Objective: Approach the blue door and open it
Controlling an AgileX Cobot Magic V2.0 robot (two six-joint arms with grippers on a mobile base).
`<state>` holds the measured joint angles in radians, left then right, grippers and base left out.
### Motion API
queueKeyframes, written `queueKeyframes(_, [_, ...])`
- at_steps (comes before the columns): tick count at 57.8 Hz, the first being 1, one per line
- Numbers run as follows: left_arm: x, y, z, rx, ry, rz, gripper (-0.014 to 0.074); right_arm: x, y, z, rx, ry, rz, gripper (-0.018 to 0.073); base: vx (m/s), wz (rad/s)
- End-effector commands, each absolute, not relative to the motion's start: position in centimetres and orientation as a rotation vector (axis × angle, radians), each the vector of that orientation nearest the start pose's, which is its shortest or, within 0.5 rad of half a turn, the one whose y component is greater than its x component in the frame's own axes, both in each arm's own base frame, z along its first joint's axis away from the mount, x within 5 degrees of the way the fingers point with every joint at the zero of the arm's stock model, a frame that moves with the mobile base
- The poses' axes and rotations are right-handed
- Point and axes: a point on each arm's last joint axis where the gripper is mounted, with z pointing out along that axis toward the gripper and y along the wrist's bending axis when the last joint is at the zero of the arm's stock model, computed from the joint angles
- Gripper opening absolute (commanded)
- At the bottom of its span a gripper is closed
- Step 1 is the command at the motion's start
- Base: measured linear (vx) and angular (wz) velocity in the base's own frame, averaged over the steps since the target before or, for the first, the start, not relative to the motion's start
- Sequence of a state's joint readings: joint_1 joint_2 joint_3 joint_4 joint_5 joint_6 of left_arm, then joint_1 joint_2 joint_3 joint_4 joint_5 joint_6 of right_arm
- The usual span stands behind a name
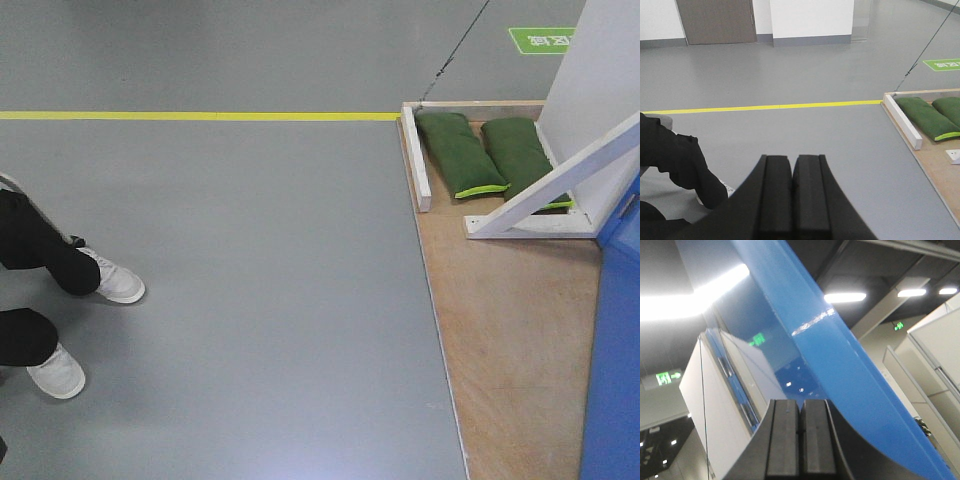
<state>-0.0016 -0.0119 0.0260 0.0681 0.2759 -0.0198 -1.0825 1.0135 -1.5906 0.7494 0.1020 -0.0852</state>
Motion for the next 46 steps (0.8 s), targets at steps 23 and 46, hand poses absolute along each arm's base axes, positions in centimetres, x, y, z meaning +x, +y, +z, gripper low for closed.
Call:
queueKeyframes(23, [5.4, 0.1, 19.7, 0.029, 1.65, 0.033, 0.0073, 3.8, -5.8, 66.2, 0.507, 0.581, -0.505, 0.0012, 0.0, 0.0])
queueKeyframes(46, [5.4, 0.1, 19.7, 0.029, 1.65, 0.033, 0.0073, 4.9, -6.4, 64.5, 0.555, 0.901, -0.651, 0.0012, 0.0, 0.0])
